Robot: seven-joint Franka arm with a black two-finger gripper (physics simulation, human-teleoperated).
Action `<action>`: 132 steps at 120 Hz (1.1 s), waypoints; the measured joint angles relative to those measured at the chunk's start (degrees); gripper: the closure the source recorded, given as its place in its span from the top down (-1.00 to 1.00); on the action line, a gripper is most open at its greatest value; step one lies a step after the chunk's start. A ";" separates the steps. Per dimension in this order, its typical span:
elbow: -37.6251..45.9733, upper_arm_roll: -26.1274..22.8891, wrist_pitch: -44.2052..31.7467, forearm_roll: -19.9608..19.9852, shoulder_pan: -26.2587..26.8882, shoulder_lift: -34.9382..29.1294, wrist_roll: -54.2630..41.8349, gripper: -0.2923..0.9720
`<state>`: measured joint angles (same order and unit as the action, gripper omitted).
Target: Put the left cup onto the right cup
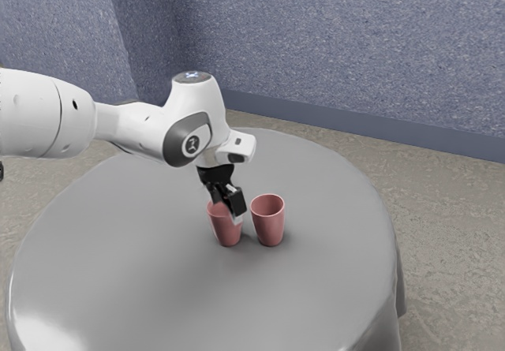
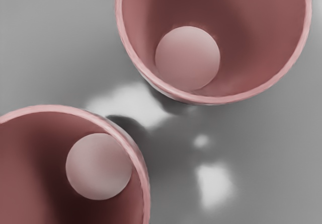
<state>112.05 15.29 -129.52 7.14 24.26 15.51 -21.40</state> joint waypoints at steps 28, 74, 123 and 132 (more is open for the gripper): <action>-0.46 0.00 -0.05 0.78 -0.08 1.55 -0.46 0.51; -0.82 0.00 -0.18 0.93 -0.08 3.14 -0.98 0.50; -1.40 0.00 -0.27 0.69 -0.07 4.85 -1.77 0.46; -1.64 0.00 -0.28 0.65 -0.01 5.03 -2.39 0.46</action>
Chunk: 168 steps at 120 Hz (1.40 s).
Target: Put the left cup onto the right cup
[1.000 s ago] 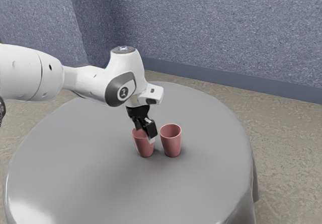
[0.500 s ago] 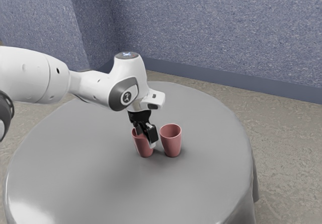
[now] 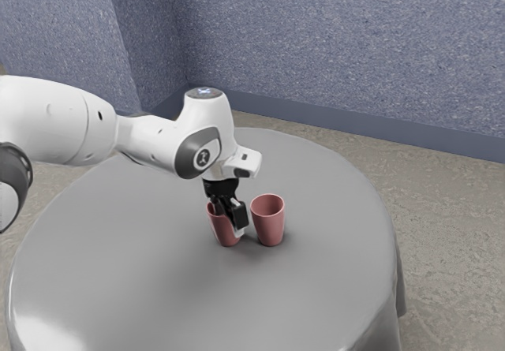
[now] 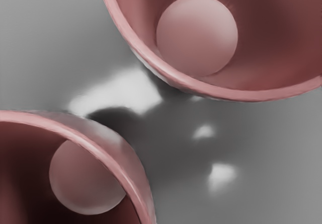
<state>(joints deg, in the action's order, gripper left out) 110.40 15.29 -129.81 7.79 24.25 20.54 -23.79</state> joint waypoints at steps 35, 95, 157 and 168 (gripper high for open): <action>-0.17 0.00 -1.17 -0.18 -0.04 0.05 -3.89 0.47; 0.49 0.00 -3.16 0.41 -0.07 -0.05 -9.71 0.32; 1.32 0.09 -3.33 1.88 -0.36 -0.05 -11.85 -0.07; 1.32 0.09 -3.33 1.90 -0.42 -0.05 -11.97 -0.13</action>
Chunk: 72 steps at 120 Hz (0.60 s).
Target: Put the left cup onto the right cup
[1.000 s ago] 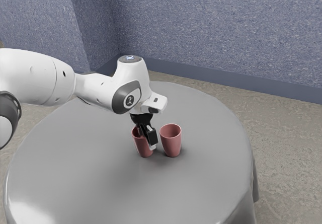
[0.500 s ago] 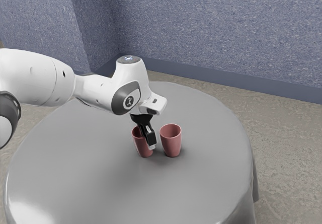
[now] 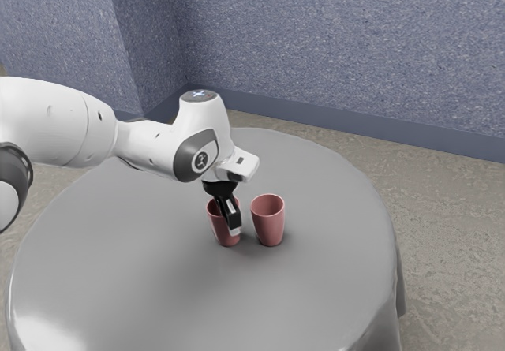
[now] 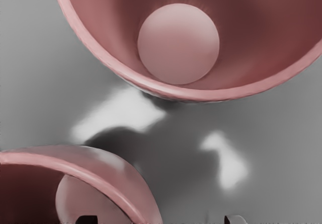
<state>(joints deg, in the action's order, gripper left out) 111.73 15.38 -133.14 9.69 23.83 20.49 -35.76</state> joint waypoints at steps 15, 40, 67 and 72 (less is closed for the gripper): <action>0.00 0.00 0.00 0.04 -0.01 0.00 -0.13 -0.21; 0.00 0.00 0.11 0.05 -0.01 -0.06 -0.20 -0.41; 0.00 0.00 0.37 -0.01 -0.01 -0.33 0.05 -0.61; 0.00 0.00 0.40 -0.04 -0.01 -0.34 0.11 -0.63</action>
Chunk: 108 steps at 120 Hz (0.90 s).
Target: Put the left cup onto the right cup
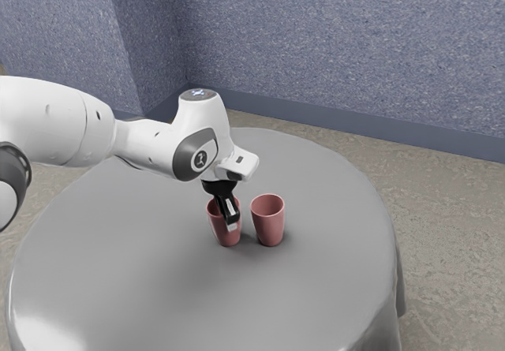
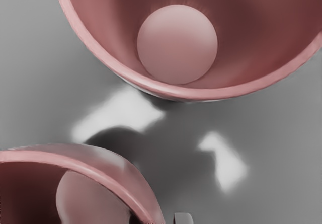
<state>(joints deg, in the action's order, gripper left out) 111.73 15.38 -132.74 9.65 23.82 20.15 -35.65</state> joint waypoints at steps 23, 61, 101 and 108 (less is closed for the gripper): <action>0.11 0.01 -0.02 -0.40 0.01 -0.08 0.60 -0.70; 0.35 0.00 -0.13 -0.72 -0.03 -0.17 1.66 -0.71; 0.27 0.21 0.14 -0.60 -0.03 -1.24 1.96 -0.70; 0.27 0.25 0.22 -0.70 -0.02 -1.45 1.98 -0.70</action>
<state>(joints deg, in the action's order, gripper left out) 112.00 15.63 -132.52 8.95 23.80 18.70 -33.67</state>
